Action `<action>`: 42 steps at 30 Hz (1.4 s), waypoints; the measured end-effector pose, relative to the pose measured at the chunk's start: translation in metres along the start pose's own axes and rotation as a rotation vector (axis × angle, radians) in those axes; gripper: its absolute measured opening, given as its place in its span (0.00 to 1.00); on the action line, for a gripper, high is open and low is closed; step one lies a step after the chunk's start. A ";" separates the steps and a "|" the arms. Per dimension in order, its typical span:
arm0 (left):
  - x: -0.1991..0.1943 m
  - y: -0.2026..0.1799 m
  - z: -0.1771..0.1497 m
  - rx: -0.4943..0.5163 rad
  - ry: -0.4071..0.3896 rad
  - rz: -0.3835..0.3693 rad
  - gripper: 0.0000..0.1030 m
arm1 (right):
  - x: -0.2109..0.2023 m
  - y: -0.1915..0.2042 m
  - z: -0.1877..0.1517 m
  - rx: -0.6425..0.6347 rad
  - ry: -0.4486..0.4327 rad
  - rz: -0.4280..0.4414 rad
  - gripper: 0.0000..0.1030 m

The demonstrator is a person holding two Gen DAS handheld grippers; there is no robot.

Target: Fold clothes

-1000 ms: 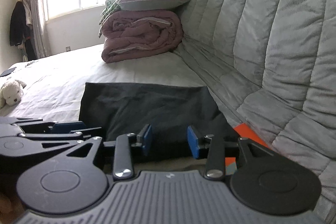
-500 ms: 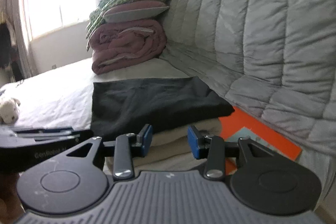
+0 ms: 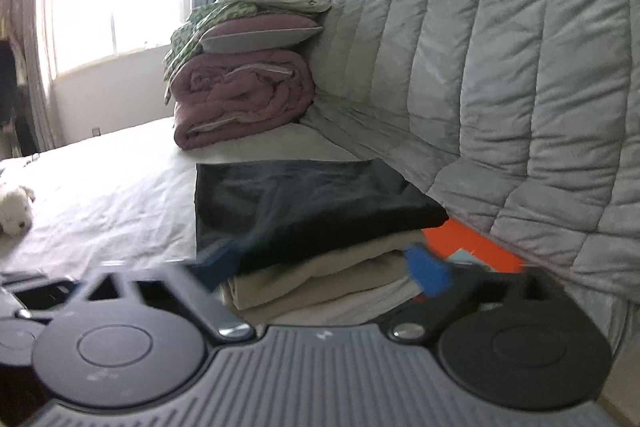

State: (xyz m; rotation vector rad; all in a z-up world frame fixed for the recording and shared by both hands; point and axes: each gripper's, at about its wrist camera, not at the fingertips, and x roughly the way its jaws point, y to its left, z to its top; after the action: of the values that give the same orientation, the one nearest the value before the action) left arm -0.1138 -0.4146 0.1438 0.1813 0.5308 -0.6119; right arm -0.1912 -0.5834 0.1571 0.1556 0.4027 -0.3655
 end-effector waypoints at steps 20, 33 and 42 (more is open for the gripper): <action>0.017 0.004 -0.006 0.003 0.113 0.059 0.99 | 0.013 0.001 -0.001 0.009 0.074 -0.103 1.00; 0.009 0.001 -0.004 0.028 0.095 0.083 1.00 | 0.012 0.005 -0.001 -0.021 0.075 -0.135 1.00; 0.009 0.001 -0.004 0.019 0.088 0.080 1.00 | 0.014 0.006 -0.001 -0.031 0.076 -0.145 1.00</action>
State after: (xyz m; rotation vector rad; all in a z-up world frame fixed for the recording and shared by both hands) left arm -0.1088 -0.4167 0.1355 0.2472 0.5995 -0.5331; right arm -0.1771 -0.5825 0.1512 0.1101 0.4958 -0.4964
